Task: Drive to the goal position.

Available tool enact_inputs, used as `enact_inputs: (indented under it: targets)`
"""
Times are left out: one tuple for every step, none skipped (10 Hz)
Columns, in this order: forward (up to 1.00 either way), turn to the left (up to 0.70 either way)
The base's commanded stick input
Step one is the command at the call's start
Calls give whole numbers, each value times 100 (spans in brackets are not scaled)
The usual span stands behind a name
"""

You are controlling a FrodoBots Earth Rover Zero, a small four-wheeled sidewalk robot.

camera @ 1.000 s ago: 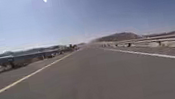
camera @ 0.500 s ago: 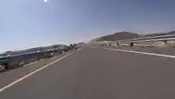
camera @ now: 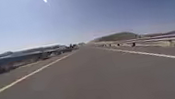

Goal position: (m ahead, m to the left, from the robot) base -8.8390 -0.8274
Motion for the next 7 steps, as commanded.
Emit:
enact_inputs:
  targets:
    - [100, 0]
    - [100, 0]
    - [100, 0]
    - [100, 0]
    - [100, 0]
    - [100, 0]
    - [100, 0]
